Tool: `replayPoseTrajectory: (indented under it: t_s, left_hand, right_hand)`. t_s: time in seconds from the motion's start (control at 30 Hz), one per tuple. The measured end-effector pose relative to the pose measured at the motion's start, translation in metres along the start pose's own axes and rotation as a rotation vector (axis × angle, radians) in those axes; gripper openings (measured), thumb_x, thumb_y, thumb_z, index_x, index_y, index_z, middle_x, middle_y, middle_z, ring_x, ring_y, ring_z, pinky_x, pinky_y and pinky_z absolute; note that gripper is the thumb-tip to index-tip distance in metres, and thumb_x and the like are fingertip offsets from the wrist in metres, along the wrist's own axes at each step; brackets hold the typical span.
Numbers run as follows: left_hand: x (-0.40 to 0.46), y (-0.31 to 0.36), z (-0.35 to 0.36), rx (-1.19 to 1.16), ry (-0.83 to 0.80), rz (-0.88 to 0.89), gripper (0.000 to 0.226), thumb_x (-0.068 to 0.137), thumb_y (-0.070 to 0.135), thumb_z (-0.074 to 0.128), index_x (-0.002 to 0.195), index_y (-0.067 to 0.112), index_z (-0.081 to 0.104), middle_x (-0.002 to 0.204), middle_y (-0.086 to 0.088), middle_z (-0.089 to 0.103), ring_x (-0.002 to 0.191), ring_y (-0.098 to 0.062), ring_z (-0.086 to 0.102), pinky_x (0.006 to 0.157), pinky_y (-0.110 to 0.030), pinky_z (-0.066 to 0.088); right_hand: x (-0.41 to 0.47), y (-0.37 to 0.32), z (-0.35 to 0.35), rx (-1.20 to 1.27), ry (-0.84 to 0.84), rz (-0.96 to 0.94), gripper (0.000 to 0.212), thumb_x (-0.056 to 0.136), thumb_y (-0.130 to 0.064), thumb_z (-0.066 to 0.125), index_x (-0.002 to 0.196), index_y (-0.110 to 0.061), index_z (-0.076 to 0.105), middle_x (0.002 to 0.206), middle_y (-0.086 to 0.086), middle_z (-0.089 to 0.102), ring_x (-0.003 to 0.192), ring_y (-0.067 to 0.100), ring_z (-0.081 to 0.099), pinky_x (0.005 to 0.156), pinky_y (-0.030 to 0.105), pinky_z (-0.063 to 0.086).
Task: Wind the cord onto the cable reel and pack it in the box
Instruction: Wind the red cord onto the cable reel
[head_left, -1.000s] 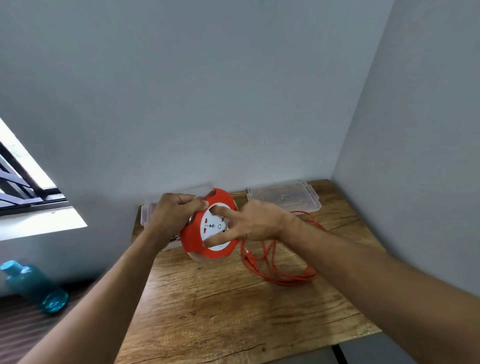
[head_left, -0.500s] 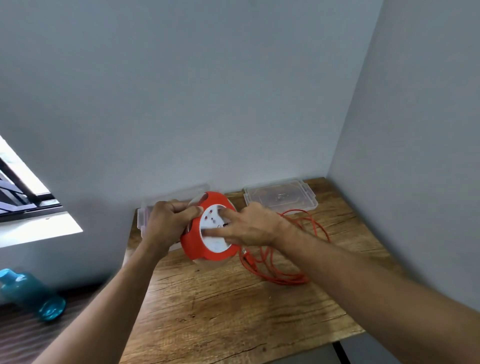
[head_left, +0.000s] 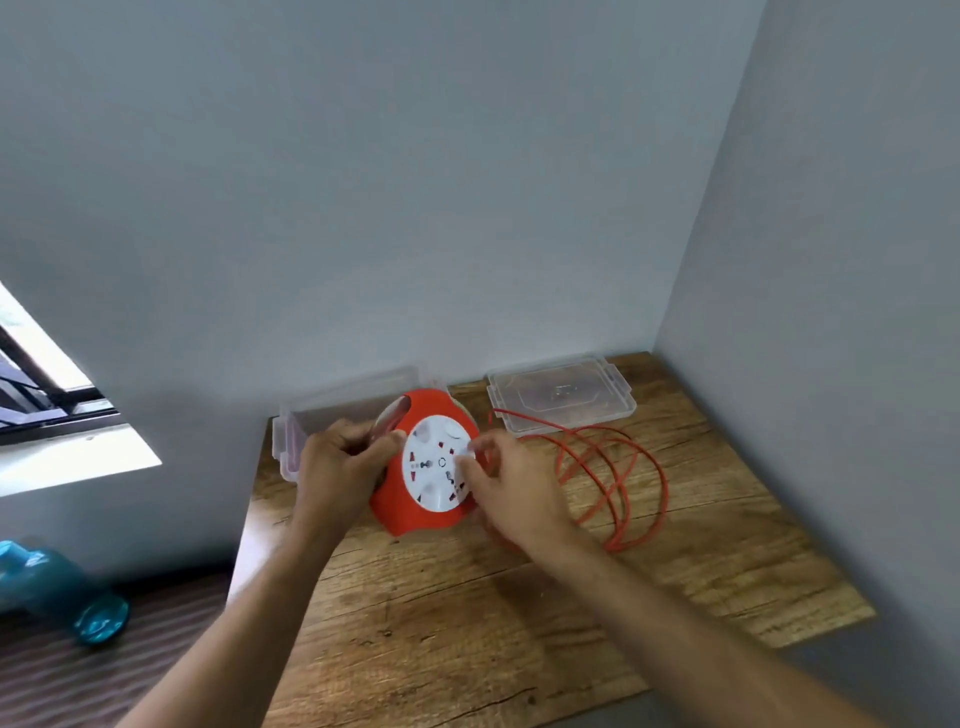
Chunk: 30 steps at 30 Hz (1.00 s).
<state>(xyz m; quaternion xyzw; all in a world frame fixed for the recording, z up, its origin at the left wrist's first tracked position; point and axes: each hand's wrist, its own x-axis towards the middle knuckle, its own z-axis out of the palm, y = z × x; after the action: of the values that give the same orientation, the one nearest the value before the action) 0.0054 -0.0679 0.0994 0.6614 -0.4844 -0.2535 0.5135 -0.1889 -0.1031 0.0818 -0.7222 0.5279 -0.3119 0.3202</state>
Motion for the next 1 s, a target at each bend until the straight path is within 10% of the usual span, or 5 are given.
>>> replayPoseTrajectory:
  t_s: [0.17,0.53,0.67,0.8,1.0]
  left_hand:
    - [0.012,-0.002,-0.008,-0.07,-0.133,-0.134,0.042,0.089,0.017,0.073,0.054,-0.001,0.059,0.046,-0.001,0.056,0.043,-0.013,0.049,0.053,-0.028,0.037]
    - [0.018,0.015,-0.005,0.112,-0.289,-0.117,0.023,0.09,0.03,0.073,0.07,0.033,0.084,0.071,0.001,0.082,0.064,-0.015,0.079,0.061,-0.029,0.059]
    - [0.011,0.015,0.0,0.078,-0.131,-0.065,0.017,0.08,0.037,0.076,0.066,0.042,0.081,0.073,-0.001,0.08,0.066,-0.018,0.077,0.064,-0.041,0.063]
    - [0.001,0.016,0.014,0.027,0.012,0.038,0.009,0.07,0.04,0.073,0.064,0.045,0.079,0.074,0.001,0.059,0.061,-0.002,0.058,0.06,-0.029,0.049]
    - [-0.007,0.005,0.022,0.056,0.05,0.111,0.022,0.072,0.037,0.076,0.078,0.016,0.08,0.079,-0.011,0.06,0.066,-0.011,0.056,0.065,-0.029,0.05]
  right_hand:
    - [0.008,0.031,-0.031,-0.781,-0.262,-0.933,0.057,0.098,-0.024,0.053,0.147,-0.047,0.036,0.155,0.012,0.037,0.073,0.032,0.066,0.052,0.039,0.055]
    - [0.036,0.01,-0.029,-1.038,-0.311,-1.214,0.063,0.087,-0.028,0.073,0.14,-0.048,0.045,0.13,0.016,0.051,0.046,0.027,0.055,0.038,0.026,0.025]
    - [0.027,0.014,-0.007,-0.886,-0.086,-0.897,0.061,0.088,-0.049,0.06,0.143,-0.043,0.034,0.113,0.011,0.065,0.059,0.031,0.064,0.045,0.031,0.04]
    - [0.004,-0.01,0.023,-0.129,0.114,-0.037,0.068,0.071,-0.063,0.055,0.133,-0.042,0.04,0.096,0.001,0.073,0.081,0.027,0.069,0.069,0.038,0.055]
    - [0.004,-0.032,0.025,0.878,-0.177,0.706,0.032,0.094,-0.042,0.055,0.098,-0.012,0.064,0.062,0.006,0.068,0.036,0.012,0.055,0.034,0.016,0.034]
